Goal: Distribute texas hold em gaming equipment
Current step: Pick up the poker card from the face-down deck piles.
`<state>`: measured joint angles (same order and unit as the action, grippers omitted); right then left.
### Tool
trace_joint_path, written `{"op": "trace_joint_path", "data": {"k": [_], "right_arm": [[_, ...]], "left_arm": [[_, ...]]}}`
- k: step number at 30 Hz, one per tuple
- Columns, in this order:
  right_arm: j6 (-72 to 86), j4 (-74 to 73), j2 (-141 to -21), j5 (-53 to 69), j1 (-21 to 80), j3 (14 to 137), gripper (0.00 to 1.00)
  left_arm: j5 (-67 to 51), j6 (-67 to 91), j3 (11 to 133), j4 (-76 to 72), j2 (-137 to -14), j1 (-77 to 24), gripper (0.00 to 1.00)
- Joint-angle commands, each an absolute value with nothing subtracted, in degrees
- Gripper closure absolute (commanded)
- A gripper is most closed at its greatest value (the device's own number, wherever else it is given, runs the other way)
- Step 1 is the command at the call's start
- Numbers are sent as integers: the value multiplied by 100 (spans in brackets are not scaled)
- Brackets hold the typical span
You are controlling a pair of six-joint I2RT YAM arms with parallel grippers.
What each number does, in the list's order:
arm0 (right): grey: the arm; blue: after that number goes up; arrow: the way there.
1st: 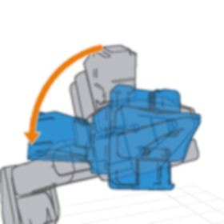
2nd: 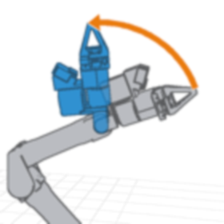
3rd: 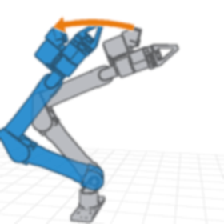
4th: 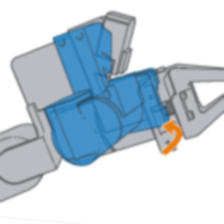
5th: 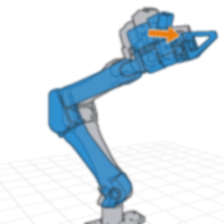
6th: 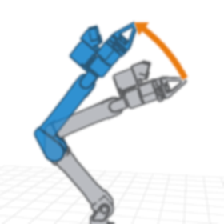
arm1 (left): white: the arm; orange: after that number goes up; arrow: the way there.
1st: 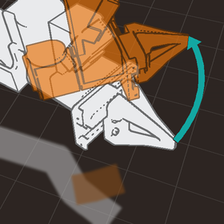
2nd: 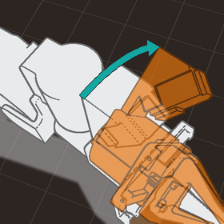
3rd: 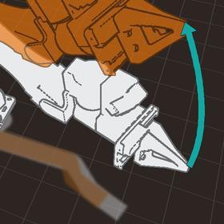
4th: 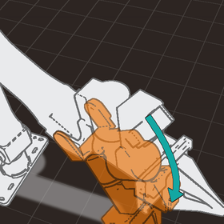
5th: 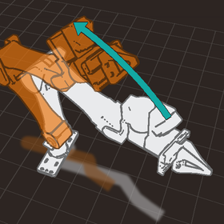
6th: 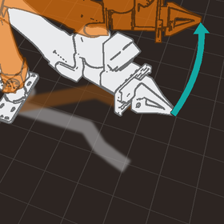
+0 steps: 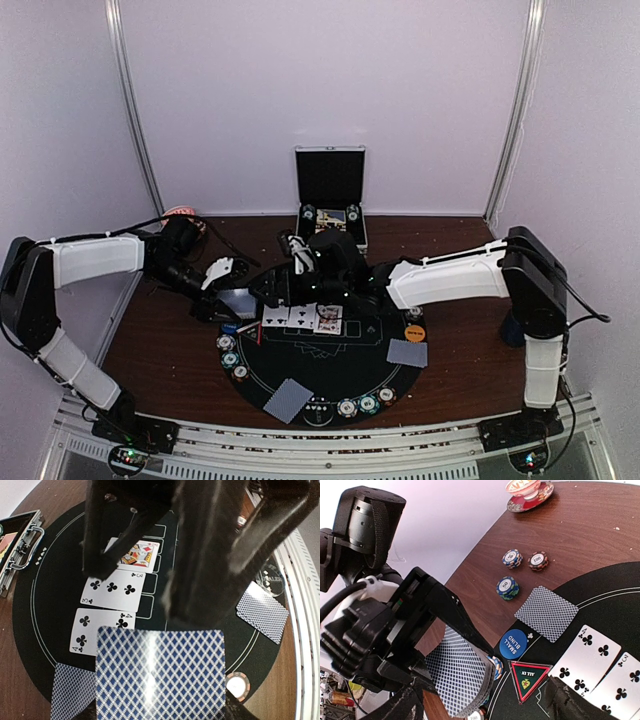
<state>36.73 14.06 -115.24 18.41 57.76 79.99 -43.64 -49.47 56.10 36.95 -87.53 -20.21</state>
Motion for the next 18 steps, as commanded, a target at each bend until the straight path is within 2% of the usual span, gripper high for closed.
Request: {"op": "trace_joint_path", "data": {"k": [1,18], "right_arm": [[3719,1448,-11890,2209,5795,8428,17],[3033,543,-12647,2072,5802,9389,29]], "left_arm": [[-4332,-4907,5529,3498,-8637,-2084,40],[-4245,-5001,5429,3498,-8678,-2189,40]]}}
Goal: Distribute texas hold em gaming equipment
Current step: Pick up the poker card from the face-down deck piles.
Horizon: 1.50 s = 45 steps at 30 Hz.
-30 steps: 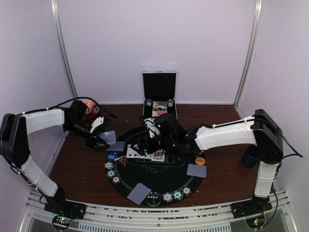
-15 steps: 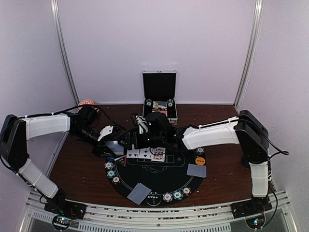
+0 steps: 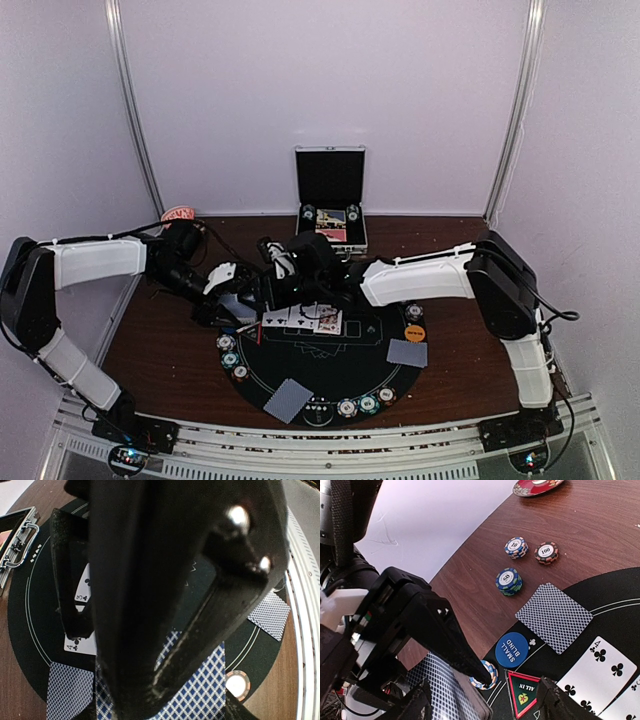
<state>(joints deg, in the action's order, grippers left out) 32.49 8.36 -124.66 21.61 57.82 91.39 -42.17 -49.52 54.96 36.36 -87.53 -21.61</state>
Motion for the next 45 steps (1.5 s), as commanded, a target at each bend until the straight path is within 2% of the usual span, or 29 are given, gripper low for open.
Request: {"op": "trace_joint_path", "data": {"k": [1,12,19,22,24,30,32,41,45], "right_arm": [[2992,499,-12676,2033,5799,9429,30],[2586,279,-12440,1294,5704,9165,45],[2464,432,-12327,1738,5681,9052,56],[2404,526,-12304,2012,5723,9058,58],[2329,508,-12271,2071,5771,9103,56],[1986,-112,-12429,1679,5927,9688,30],[1958,-329,-12611,1575,5951,9896,26],[2029,-404,-13102,1743,5943,10413,22],[2136,-277,-13093,1674,5906,10311,28]], "left_arm": [[-4237,-5010,5429,3498,-8683,-2196,39],[-4201,-5033,5434,3498,-8761,-2205,39],[-4176,-5024,5449,3500,-8810,-2204,39],[-4164,-5020,5462,3498,-8839,-2205,39],[-4166,-5021,5465,3499,-8852,-2202,39],[-4174,-5028,5463,3498,-8835,-2206,39],[-4182,-5034,5457,3498,-8825,-2202,39],[-4204,-5066,5456,3526,-8839,-2206,39],[-4236,-5117,5468,3586,-8833,-2204,40]]}}
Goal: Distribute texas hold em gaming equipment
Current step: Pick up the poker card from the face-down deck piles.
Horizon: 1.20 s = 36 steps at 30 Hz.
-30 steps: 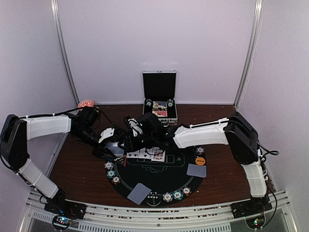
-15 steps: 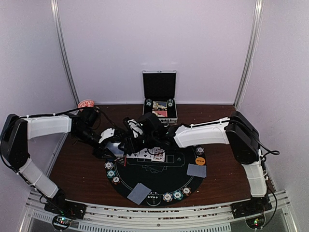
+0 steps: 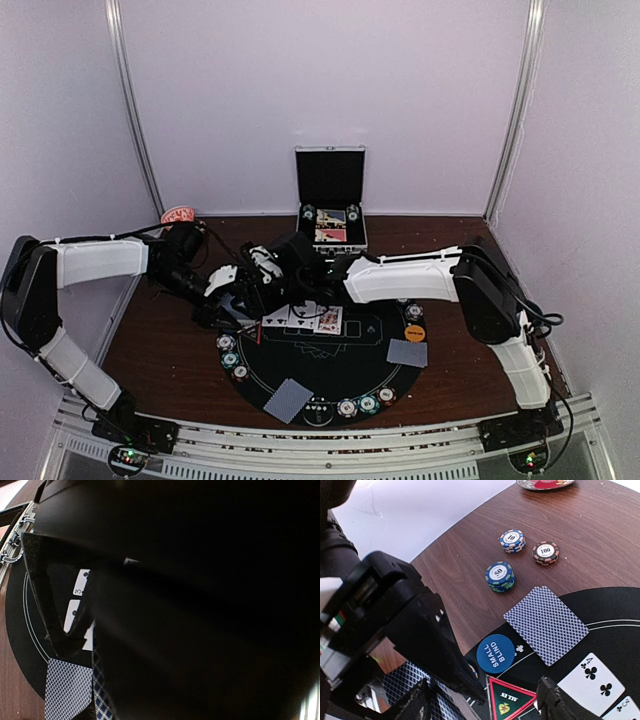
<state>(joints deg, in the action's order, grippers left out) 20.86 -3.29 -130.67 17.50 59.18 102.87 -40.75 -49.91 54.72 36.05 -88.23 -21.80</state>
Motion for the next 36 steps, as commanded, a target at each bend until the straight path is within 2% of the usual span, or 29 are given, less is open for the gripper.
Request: {"op": "trace_joint_path", "data": {"k": [1,7,14,17,22,23,29,36], "right_arm": [[2194,-197,-13044,1639,5874,10180,31],[2382,296,-12658,1560,5603,9353,46],[2295,376,-12389,1808,5605,9071,52],[2294,546,-12231,1989,5602,8886,58],[2219,545,-12098,2114,5670,8794,76],[2201,549,-12087,2142,5681,8790,83],[2241,628,-12114,2336,5722,8785,100],[2467,902,-11878,2474,5669,8480,100]], "left_arm": [[-4235,-5116,5474,3586,-8833,-2202,40],[-4219,-5115,5476,3590,-8868,-2206,40],[-4193,-5115,5496,3586,-8922,-2199,40],[-4179,-5117,5510,3586,-8963,-2205,40],[-4156,-5098,5509,3544,-8995,-2204,40],[-4154,-5098,5505,3542,-9006,-2201,40],[-4133,-5093,5508,3533,-9010,-2206,40],[-4105,-5064,5501,3506,-9035,-2204,40]]}}
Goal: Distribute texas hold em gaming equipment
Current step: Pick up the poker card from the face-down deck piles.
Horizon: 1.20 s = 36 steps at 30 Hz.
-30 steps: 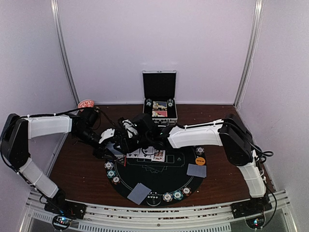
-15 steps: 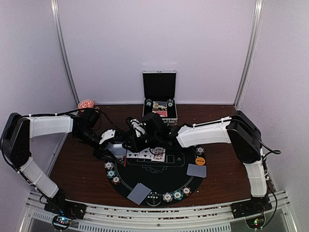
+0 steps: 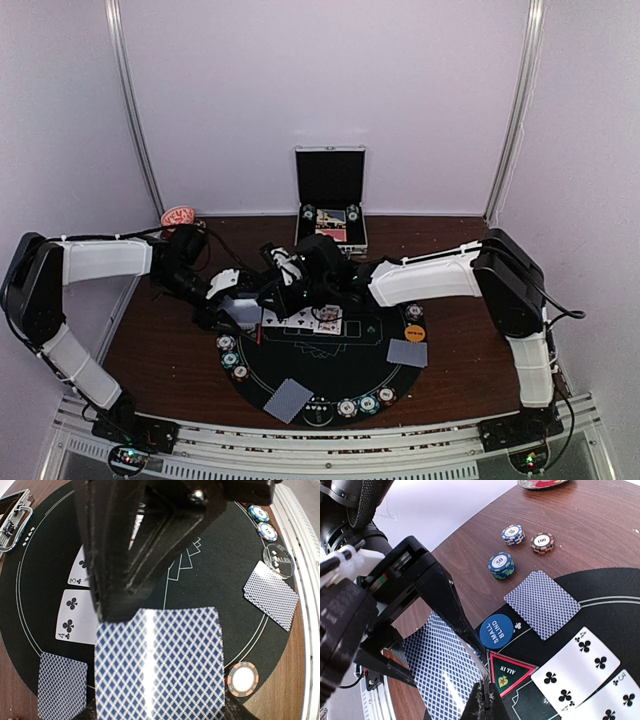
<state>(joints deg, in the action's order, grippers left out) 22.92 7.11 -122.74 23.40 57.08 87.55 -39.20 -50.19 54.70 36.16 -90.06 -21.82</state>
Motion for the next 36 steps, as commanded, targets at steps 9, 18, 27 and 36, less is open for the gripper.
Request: {"op": "trace_joint_path", "data": {"k": [9,18,27,36], "right_arm": [[2808,1349,-11618,2655,5594,8061,100],[2689,934,-11942,2665,5611,8486,58],[2634,633,-12356,2688,5642,8963,54],[2524,465,-12331,2626,5652,8920,70]], "left_arm": [[-4113,-5054,5508,3504,-9035,-2205,40],[-4104,-5054,5503,3503,-9053,-2202,40],[-4106,-5054,5508,3499,-9046,-2201,40],[-4105,-5062,5506,3501,-9070,-2201,40]]}}
